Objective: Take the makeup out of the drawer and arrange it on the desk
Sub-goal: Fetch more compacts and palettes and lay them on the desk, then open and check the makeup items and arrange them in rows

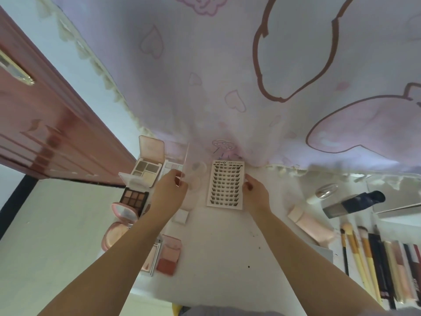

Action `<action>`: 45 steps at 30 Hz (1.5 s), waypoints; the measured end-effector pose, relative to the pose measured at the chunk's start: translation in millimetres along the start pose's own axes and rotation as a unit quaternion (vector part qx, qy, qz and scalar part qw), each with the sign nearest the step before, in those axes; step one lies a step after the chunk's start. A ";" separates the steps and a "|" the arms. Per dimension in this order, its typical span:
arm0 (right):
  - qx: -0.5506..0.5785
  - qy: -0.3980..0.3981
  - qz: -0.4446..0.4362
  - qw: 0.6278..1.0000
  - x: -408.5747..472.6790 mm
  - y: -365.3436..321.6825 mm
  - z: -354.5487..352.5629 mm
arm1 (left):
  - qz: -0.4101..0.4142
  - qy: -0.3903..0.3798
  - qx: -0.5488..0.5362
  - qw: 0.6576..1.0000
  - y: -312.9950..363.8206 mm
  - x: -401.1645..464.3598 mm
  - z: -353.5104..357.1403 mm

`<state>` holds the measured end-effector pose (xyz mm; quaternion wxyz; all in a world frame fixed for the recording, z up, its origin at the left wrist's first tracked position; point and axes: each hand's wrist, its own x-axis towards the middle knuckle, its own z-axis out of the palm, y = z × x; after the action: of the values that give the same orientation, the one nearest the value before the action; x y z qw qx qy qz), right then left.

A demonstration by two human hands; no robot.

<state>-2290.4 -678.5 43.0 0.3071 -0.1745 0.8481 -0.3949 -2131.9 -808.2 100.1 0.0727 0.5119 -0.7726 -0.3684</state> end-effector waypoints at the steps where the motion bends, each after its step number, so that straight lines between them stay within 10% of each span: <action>1: -0.024 -0.001 0.003 1.000 2.9 0.0 0.5 | -0.010 -0.008 0.001 1.000 -0.5 3.0 0.4; 16: -0.061 -0.033 0.045 0.997 5.4 0.4 -4.9 | -0.065 -0.055 -0.003 0.996 -1.8 22.3 -3.0; 23: -0.060 -0.010 0.019 0.998 -7.3 -1.3 -37.5 | 0.135 0.032 0.058 0.989 22.6 3.8 2.4; 34: -0.318 -0.021 0.021 0.948 -85.7 76.5 -130.6 | 0.264 -0.364 0.122 0.885 65.0 -82.0 138.8; 40: -0.475 -0.108 -0.095 0.868 -116.1 117.3 -119.6 | 0.380 -0.327 0.292 0.815 51.9 -106.6 177.6; 45: -0.483 -0.083 -0.164 0.856 -106.2 128.1 -124.3 | 0.335 -0.325 0.186 0.865 50.5 -103.9 185.0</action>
<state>-2299.4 -471.0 46.3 0.1844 -0.4696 0.8627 0.0353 -2211.3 -618.5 27.3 -0.1600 0.0777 -0.9318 -0.3166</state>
